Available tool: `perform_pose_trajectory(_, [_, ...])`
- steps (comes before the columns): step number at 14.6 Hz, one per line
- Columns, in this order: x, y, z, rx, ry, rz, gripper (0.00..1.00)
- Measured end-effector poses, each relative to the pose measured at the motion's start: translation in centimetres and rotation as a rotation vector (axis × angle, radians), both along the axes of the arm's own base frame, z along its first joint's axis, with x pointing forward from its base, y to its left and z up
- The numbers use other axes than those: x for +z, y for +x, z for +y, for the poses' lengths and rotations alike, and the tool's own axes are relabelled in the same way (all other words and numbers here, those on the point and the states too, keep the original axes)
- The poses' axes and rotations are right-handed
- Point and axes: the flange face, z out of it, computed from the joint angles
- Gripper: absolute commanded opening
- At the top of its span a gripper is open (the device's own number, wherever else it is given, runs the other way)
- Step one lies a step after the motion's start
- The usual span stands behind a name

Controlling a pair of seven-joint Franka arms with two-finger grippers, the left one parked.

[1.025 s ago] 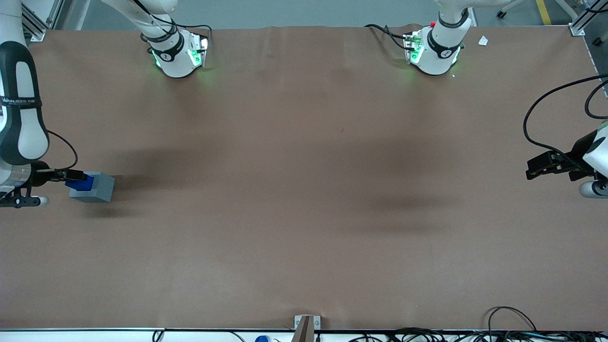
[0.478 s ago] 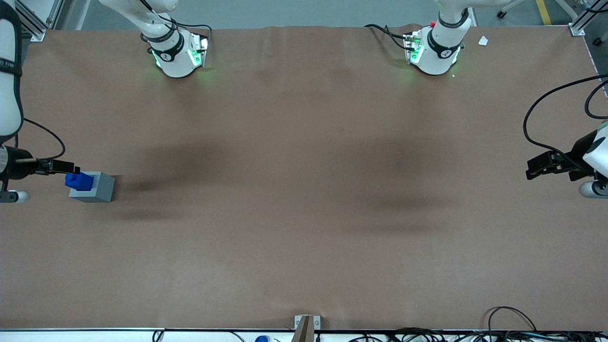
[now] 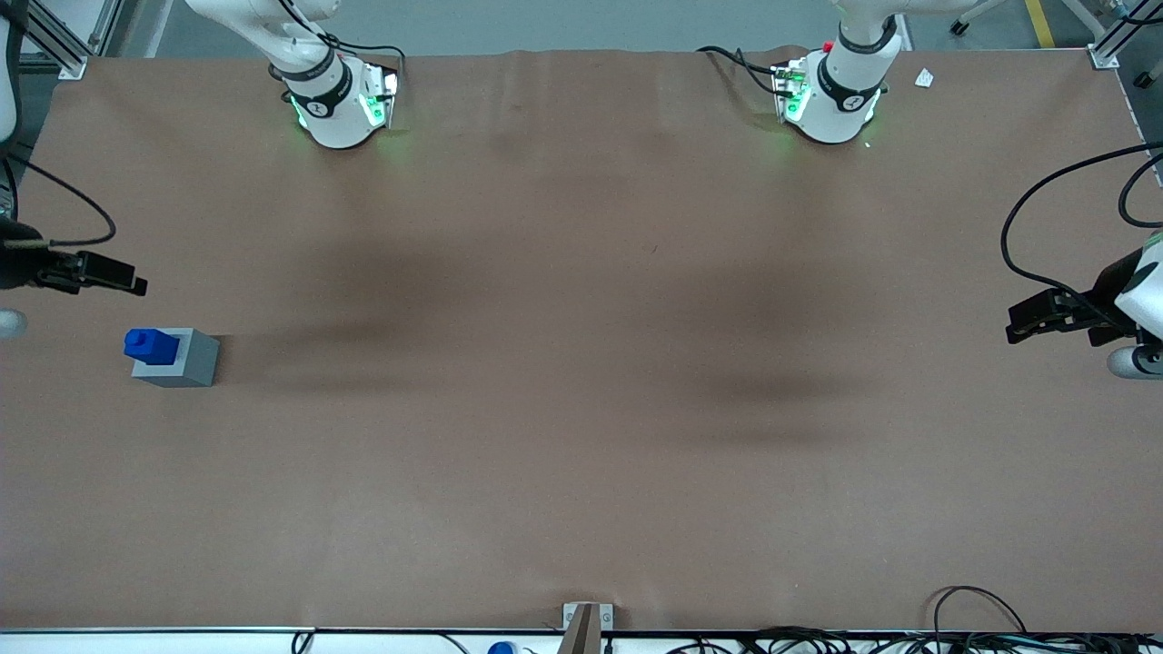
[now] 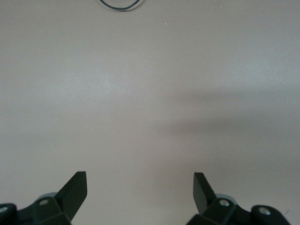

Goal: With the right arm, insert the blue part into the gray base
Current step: 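Open the right gripper and raise it away from the base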

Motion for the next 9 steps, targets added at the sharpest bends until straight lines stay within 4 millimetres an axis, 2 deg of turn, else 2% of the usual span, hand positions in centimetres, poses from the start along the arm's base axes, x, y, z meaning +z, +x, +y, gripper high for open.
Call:
perform_pose_trajectory(4, [4.4,-2.4,2.9,0.011,0.004,-0.042,1.0])
perform_pose_trajectory(6, [5.1,-3.4,3.6,0.006,0.007,-0.037,1.0])
perform_pose_trajectory(9, [5.0,-4.9,3.9,0.008,0.013,-0.027,1.0])
